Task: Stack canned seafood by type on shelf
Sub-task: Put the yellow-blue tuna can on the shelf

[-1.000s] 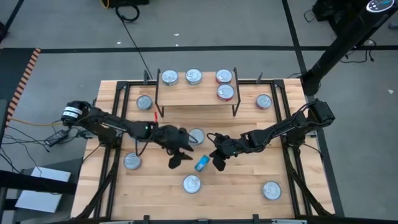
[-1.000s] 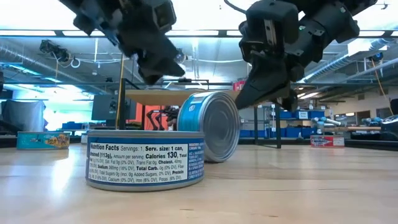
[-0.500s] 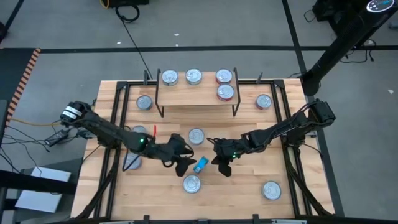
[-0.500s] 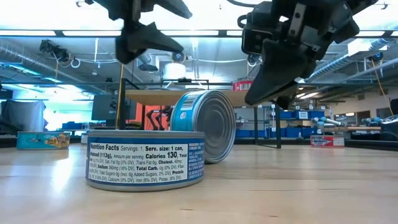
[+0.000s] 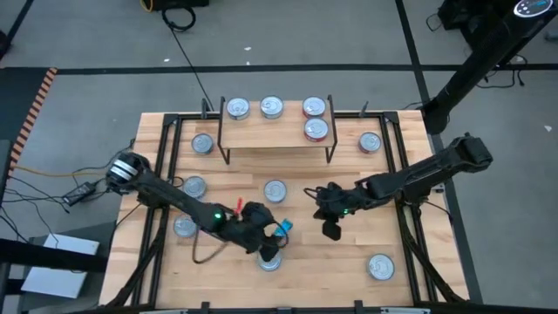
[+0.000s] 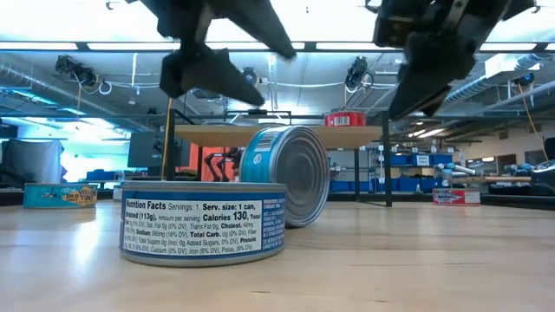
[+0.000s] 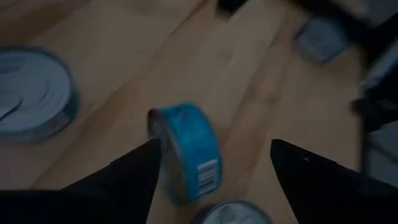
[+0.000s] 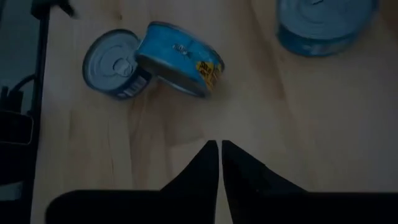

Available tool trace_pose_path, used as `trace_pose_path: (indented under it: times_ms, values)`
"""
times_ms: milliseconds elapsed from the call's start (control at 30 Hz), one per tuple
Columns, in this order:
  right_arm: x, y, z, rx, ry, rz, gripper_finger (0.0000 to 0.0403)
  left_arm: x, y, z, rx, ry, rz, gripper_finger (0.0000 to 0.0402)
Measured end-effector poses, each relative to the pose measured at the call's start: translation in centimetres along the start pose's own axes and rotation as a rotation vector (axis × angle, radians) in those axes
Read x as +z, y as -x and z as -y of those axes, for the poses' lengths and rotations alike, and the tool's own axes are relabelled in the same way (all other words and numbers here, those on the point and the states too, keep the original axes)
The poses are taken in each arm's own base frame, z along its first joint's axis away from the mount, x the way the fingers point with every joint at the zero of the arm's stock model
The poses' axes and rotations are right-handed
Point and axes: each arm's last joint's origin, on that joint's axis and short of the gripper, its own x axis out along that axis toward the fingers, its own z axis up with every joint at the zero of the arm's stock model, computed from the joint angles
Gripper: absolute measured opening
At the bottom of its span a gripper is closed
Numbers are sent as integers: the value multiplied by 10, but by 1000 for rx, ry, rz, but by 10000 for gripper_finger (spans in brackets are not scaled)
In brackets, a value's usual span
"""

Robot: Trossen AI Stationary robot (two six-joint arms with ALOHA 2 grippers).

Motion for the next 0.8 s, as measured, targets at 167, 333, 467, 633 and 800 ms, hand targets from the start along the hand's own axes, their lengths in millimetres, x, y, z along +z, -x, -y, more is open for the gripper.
trace_pose_path:
  times_ms: [167,333,467,633,800]
  values:
    - [-3,22,-4,-45,-37,51,32,-1,-17,4,158,2,-104,308]
    - [-1,34,-6,-54,-49,121,32,1,-28,13,151,36,-98,308]
    - [0,36,-6,-53,-49,132,32,-4,-37,15,136,68,-94,308]
    - [0,35,-6,-53,-47,132,32,-6,-42,8,184,109,-113,308]
    - [0,35,-6,-67,-36,142,32,0,-46,2,199,116,-108,292]
